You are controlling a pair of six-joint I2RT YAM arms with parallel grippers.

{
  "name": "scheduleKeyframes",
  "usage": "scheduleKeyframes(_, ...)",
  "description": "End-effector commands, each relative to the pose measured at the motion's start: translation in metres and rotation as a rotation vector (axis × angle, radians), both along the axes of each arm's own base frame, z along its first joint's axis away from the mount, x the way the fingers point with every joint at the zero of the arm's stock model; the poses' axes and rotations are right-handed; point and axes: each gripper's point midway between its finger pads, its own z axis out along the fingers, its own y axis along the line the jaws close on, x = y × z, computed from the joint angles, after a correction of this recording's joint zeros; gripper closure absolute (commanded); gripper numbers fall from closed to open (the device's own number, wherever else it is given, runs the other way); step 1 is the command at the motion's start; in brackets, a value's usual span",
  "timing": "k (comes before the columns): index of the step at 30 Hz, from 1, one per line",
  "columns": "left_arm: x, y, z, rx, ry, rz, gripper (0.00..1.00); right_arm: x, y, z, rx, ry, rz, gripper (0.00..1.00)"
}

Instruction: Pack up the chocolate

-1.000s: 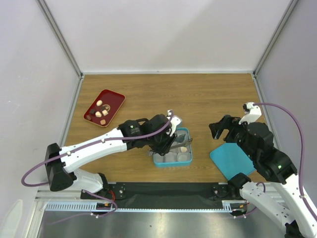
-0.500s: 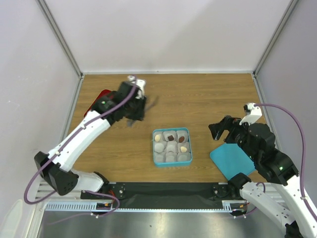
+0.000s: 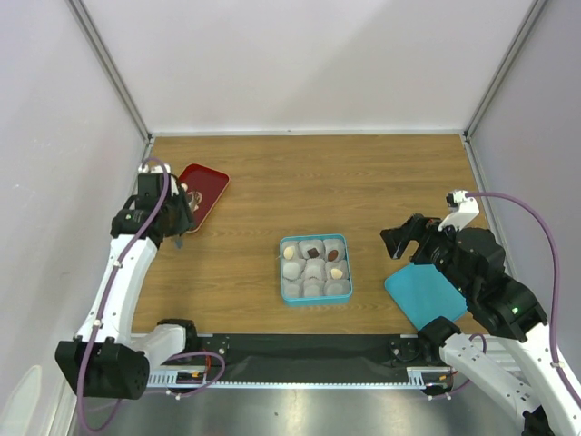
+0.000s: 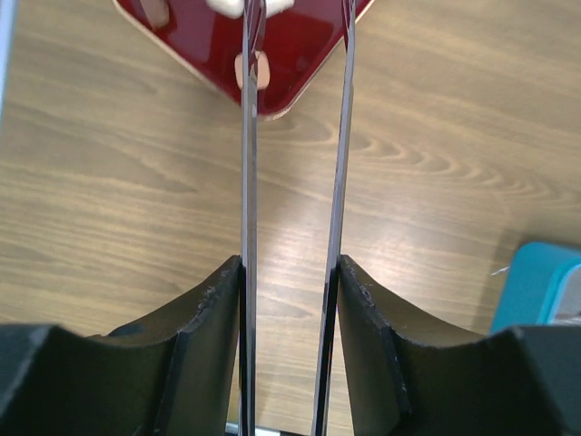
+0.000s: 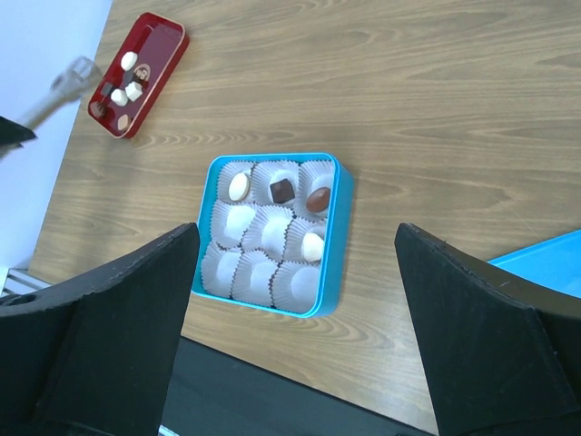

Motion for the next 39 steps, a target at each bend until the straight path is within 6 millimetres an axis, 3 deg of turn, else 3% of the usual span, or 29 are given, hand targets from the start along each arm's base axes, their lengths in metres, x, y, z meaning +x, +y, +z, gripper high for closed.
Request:
scheduleKeyframes(1, 0.005, 0.009, -0.007, 0.022, -0.016, 0.034, 0.52, 0.004, 0.004, 0.009, 0.026, -0.038, 0.009, 0.04)
scheduleKeyframes(7, 0.008, 0.015, -0.032, -0.038, 0.006, 0.068, 0.51, 0.003, 0.003, 0.009, 0.020, -0.039, 0.006, 0.04)
scheduleKeyframes(14, 0.021, 0.009, -0.046, -0.074, 0.034, 0.015, 0.53, 0.004, 0.001, 0.007, 0.010, -0.039, 0.000, 0.04)
scheduleKeyframes(27, 0.028, 0.020, -0.060, -0.034, 0.077, 0.058, 0.56, 0.007, -0.003, 0.009, -0.009, -0.051, -0.019, 0.04)
scheduleKeyframes(39, 0.040, 0.029, -0.061, 0.015, 0.088, 0.072, 0.56, 0.011, 0.001, 0.007, -0.008, -0.049, -0.013, 0.04)
